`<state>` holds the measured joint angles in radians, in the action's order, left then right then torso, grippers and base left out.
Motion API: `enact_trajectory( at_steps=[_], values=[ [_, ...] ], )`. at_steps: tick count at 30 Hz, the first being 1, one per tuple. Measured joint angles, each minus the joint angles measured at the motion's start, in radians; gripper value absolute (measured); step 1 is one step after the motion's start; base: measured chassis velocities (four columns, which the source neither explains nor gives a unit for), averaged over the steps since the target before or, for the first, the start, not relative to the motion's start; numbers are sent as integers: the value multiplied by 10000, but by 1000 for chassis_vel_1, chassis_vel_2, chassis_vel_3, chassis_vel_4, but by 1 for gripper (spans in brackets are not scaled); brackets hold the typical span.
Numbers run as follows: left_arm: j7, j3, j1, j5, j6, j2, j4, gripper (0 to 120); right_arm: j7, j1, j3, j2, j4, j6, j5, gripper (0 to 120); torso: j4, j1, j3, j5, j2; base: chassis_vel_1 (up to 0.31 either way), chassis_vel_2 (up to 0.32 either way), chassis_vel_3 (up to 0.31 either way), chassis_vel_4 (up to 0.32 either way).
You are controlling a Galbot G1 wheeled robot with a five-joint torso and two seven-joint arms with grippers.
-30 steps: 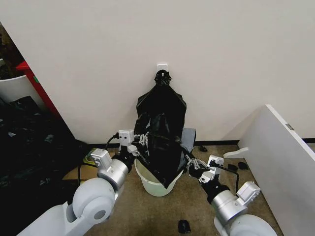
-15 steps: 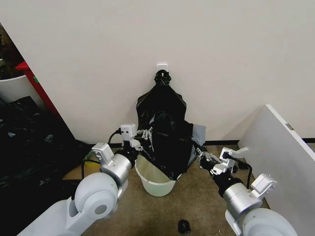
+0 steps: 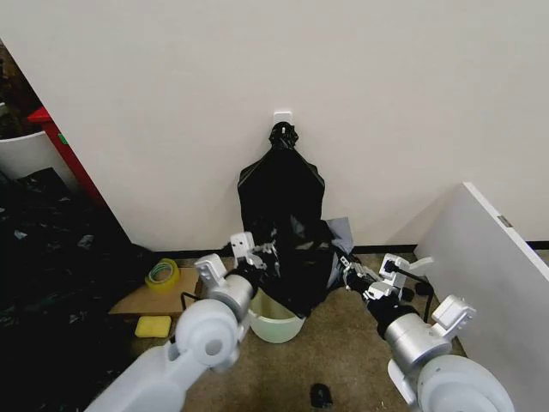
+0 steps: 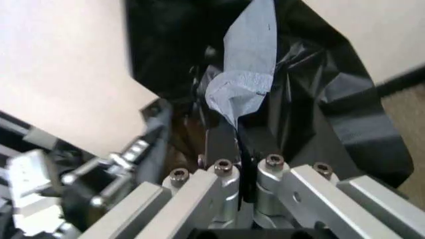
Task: Place the garbage bag over the trash bin.
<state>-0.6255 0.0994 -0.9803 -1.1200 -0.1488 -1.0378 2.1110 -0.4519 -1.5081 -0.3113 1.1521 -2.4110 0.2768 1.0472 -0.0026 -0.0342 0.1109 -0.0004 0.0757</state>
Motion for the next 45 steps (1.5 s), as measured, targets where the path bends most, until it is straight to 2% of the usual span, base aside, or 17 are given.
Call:
enact_trajectory(
  at_steps=[7,11,18,27,34,37,45],
  values=[
    [238,-600,-480,720,224,386,-406,0,263,276,525,852,1805,-239,-588,0,1,0,0,-1,1,0,0,0,0],
    [489,-732,-868,1214,426,441,-673,0,252,484,559,987,2470,-385,-782,0,3,0,0,-1,0,0,0,0,0],
    [947,-521,-1074,2317,769,78,-1307,0,240,556,889,1288,2581,-419,-943,0,0,0,0,-5,0,0,0,0,0],
    [1291,-306,-1093,3335,1019,104,-1718,0,518,760,1461,1916,3178,-485,-1452,0,0,0,-1,-2,0,0,0,0,0],
    [1248,-368,-1422,3610,1001,95,-1649,0,439,801,1471,1994,3232,-479,-1473,0,2,0,0,-4,0,0,0,0,0],
    [1224,-996,-1945,3614,1043,425,-1471,0,465,235,1240,1459,2674,-558,-1921,0,1,1,-2,-2,1,0,0,0,0],
    [1254,-1224,-2716,3739,1097,541,-1422,0,161,-199,1225,1168,2806,-528,-2757,0,0,2,-2,-2,1,0,0,0,0]
  ],
)
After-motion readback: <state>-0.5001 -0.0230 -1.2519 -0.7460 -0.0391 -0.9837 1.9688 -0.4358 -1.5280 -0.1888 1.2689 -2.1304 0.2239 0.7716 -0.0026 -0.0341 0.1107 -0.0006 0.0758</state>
